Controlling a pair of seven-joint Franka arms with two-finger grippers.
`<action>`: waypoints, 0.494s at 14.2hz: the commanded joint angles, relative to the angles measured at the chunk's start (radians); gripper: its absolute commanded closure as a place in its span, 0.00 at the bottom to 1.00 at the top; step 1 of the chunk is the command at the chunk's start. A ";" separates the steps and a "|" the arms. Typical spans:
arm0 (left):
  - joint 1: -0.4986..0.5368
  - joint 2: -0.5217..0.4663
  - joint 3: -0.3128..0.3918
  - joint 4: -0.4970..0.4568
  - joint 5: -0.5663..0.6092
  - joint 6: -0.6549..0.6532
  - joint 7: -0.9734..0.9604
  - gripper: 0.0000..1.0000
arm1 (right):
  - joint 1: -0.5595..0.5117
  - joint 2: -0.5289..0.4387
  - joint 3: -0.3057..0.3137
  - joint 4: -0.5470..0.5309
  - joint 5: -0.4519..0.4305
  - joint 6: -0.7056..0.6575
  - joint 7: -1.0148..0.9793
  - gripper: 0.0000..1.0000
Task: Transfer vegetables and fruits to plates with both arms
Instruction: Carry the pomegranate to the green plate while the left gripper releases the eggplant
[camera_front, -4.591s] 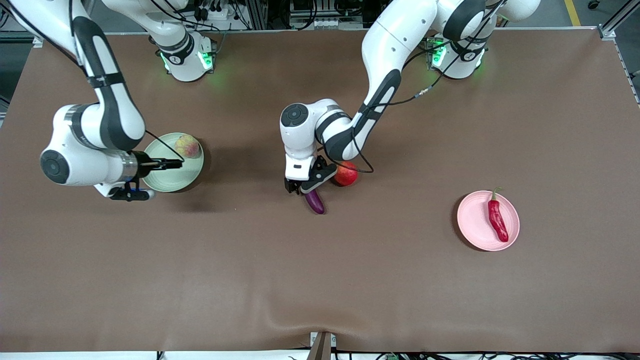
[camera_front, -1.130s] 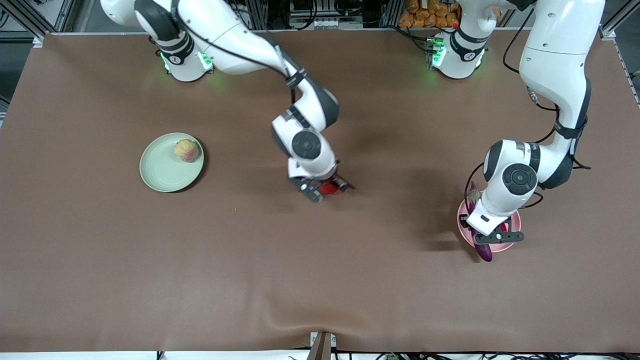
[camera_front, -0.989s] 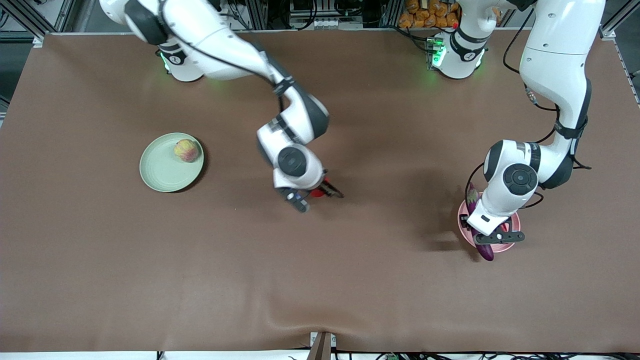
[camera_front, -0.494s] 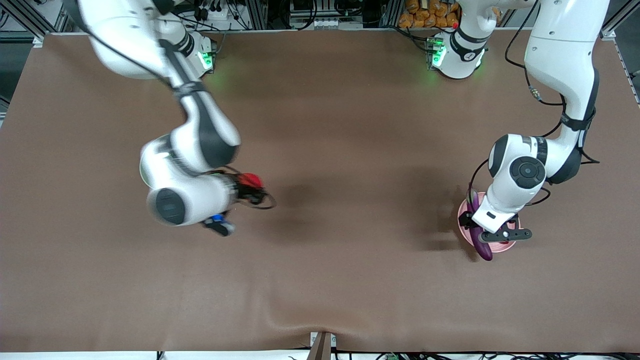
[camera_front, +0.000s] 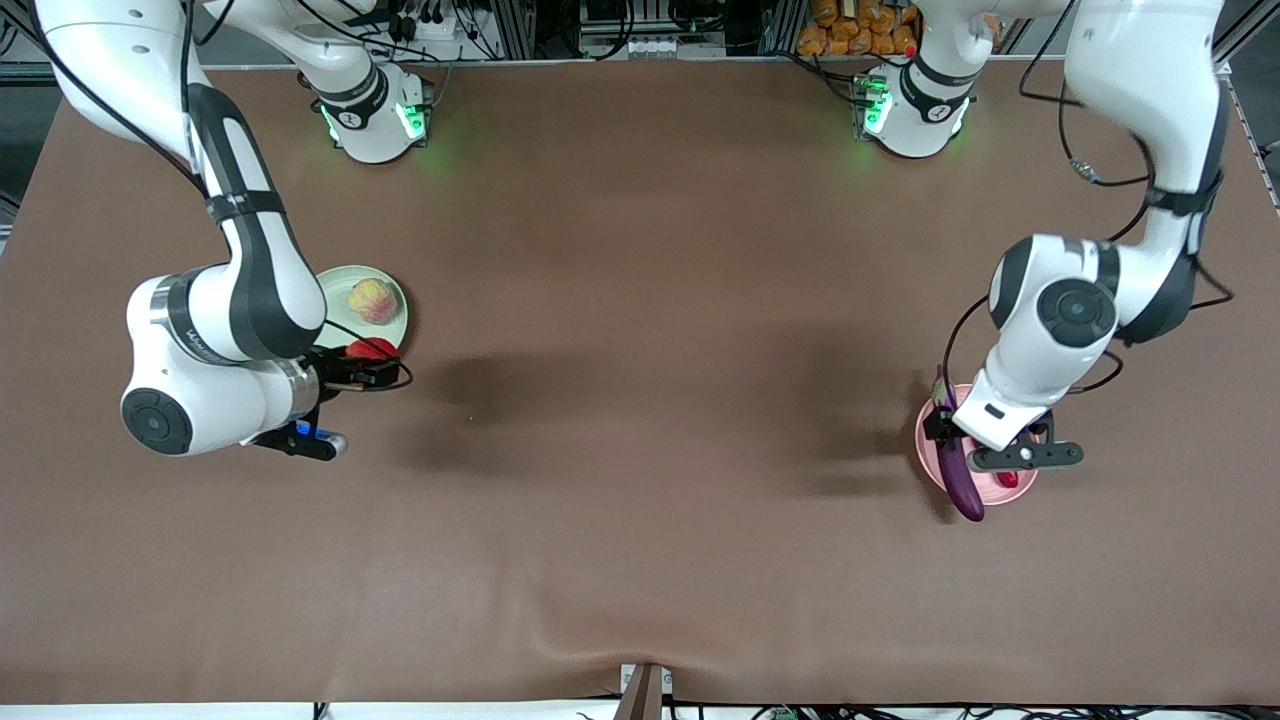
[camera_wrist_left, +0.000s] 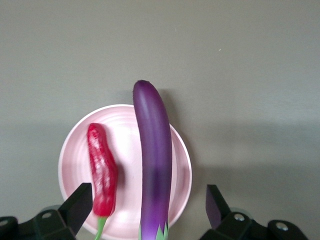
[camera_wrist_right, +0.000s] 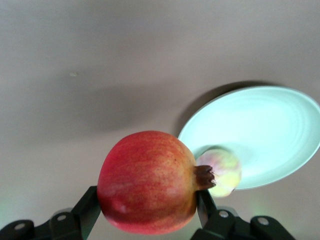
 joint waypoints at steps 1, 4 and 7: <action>0.018 -0.123 -0.020 -0.012 -0.015 -0.131 0.030 0.00 | -0.095 -0.121 0.019 -0.261 -0.023 0.153 -0.210 1.00; 0.018 -0.220 -0.016 0.002 -0.136 -0.257 0.144 0.00 | -0.164 -0.140 0.016 -0.355 -0.026 0.185 -0.344 1.00; 0.007 -0.341 -0.017 0.004 -0.147 -0.449 0.172 0.00 | -0.201 -0.131 0.014 -0.406 -0.047 0.269 -0.415 1.00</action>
